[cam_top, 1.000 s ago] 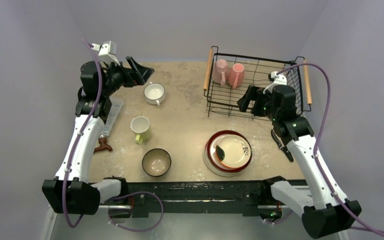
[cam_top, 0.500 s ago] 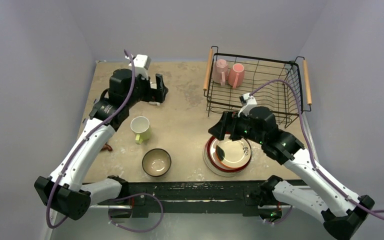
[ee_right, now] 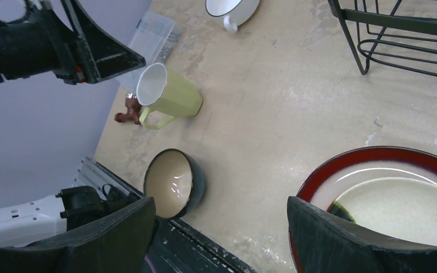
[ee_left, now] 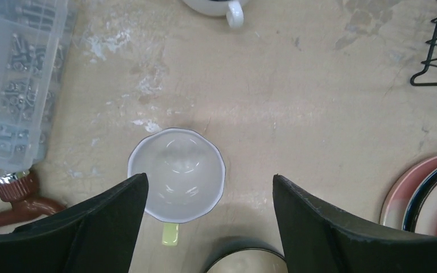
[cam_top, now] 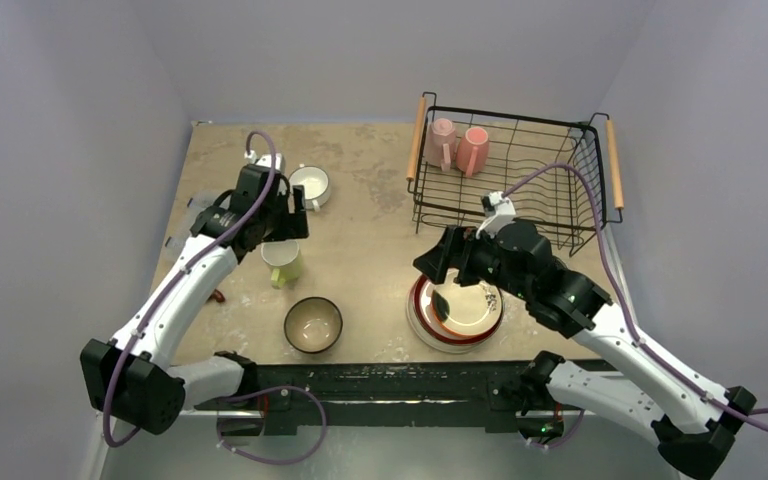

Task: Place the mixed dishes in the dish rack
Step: Pick up the cup at the center of the board.

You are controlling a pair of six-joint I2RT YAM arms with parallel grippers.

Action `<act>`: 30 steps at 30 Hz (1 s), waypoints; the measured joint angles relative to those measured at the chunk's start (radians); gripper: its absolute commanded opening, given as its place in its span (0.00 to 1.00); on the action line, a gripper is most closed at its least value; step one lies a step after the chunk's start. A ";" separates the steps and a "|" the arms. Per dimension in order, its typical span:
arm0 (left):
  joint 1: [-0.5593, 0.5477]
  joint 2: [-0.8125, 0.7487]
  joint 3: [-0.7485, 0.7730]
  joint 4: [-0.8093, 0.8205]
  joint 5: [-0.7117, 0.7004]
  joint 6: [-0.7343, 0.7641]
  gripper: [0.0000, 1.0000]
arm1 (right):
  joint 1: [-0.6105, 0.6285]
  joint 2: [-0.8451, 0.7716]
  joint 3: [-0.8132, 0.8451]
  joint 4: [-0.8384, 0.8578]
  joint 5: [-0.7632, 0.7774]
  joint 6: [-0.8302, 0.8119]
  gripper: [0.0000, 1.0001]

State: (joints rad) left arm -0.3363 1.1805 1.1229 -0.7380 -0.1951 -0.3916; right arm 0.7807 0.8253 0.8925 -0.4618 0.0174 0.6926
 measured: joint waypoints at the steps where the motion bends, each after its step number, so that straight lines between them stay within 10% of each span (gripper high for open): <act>1: -0.003 0.010 -0.006 -0.009 0.003 -0.008 0.75 | 0.001 -0.007 -0.001 -0.001 0.001 0.003 0.86; 30: -0.018 0.372 0.073 -0.098 0.068 -0.005 0.45 | 0.131 0.015 -0.193 0.172 0.043 0.108 0.84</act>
State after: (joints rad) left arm -0.3538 1.5524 1.1957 -0.8360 -0.1268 -0.3969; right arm 0.9115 0.8402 0.6991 -0.2901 0.0605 0.8001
